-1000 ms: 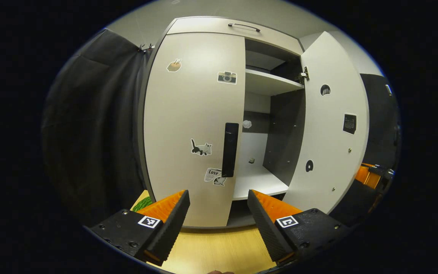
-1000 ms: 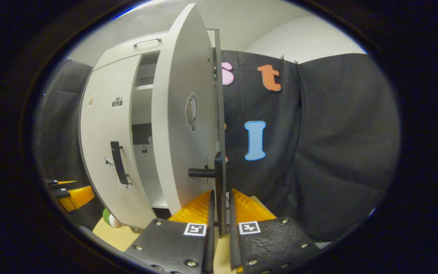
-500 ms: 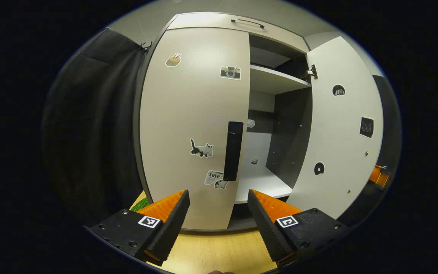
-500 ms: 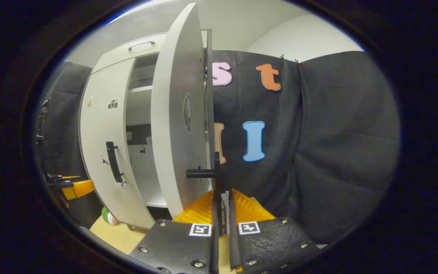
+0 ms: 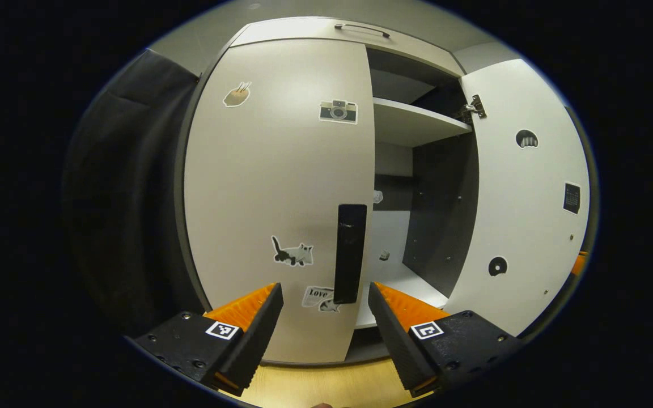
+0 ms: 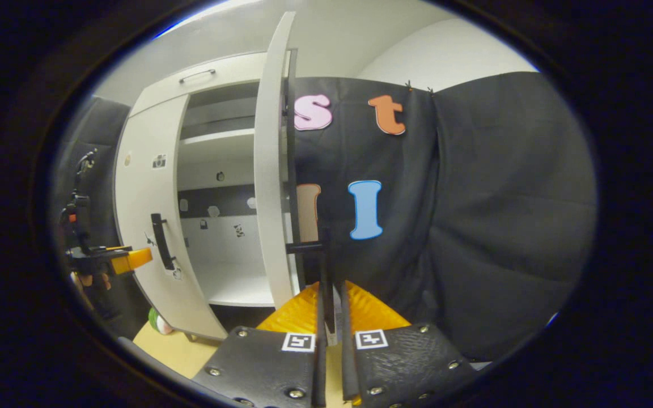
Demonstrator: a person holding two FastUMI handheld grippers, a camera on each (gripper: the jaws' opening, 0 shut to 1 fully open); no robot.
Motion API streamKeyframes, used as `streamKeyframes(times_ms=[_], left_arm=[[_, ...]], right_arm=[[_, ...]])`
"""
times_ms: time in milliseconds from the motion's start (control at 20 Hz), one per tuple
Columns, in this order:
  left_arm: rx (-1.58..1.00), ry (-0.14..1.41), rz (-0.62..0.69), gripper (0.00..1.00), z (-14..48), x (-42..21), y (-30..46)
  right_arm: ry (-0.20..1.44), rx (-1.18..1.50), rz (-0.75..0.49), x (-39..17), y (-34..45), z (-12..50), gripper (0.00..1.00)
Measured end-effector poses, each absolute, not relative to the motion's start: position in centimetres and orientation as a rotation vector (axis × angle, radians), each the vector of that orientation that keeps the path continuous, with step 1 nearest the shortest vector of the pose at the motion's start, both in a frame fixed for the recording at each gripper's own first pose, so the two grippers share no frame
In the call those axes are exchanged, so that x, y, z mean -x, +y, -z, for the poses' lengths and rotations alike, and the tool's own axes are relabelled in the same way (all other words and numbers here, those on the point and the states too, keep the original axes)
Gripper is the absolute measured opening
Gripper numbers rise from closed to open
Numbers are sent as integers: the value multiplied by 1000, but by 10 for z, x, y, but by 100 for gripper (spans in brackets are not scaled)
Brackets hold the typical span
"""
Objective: Open the right door of the double-door shoe cabinet with the right hand, and open the left door with the left hand.
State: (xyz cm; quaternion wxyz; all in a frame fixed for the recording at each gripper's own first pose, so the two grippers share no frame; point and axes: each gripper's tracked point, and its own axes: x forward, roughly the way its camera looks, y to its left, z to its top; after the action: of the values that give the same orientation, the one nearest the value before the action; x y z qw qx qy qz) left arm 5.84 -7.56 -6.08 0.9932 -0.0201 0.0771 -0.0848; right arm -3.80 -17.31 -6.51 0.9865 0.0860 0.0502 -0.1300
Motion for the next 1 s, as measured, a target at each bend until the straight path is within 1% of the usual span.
streamKeyframes(times_ms=[300, 350, 400, 450, 500, 550, 600, 650, 700, 750, 800, 850, 900, 950, 1000], left_arm=[[15, 147, 176, 94, 65, -89, -94], [3, 144, 167, 94, 65, -94, -96], [-8, 143, 160, 94, 66, -99, -96], [-13, 140, 150, 93, 66, -104, -96], [-16, 138, 141, 92, 67, -109, -96], [-13, 135, 135, 88, 68, -112, -98], [-7, 137, 136, 87, 69, -114, -101], [-7, 144, 138, 84, 72, -116, -103], [-11, 146, 135, 82, 73, -119, -103], [-12, 144, 127, 78, 73, -123, -103], [-11, 139, 121, 76, 73, -123, -104], [-11, 132, 108, 72, 71, -124, -102], [-13, 126, 88, 70, 69, -125, -99], [-12, 115, 77, 63, 69, -127, -98], [-6, 110, 74, 60, 69, -127, -99]], right_arm=[[121, -164, 359, 72, -201, 77, 12], [126, -166, 351, 78, -203, 79, 12], [130, -161, 370, 81, -206, 81, 21], [127, -149, 403, 87, -214, 83, 21], [124, -137, 432, 92, -221, 83, 28], [118, -138, 443, 95, -224, 83, 20], [117, -139, 452, 98, -224, 80, 39], [116, -136, 468, 102, -229, 82, 41], [118, -137, 472, 104, -231, 83, 48], [117, -137, 482, 107, -234, 83, 59], [117, -137, 491, 107, -238, 84, 61], [120, -136, 495, 110, -240, 85, 58], [126, -135, 499, 110, -240, 87, 58], [128, -132, 504, 113, -242, 88, 58], [131, -129, 509, 112, -244, 89, 58]])
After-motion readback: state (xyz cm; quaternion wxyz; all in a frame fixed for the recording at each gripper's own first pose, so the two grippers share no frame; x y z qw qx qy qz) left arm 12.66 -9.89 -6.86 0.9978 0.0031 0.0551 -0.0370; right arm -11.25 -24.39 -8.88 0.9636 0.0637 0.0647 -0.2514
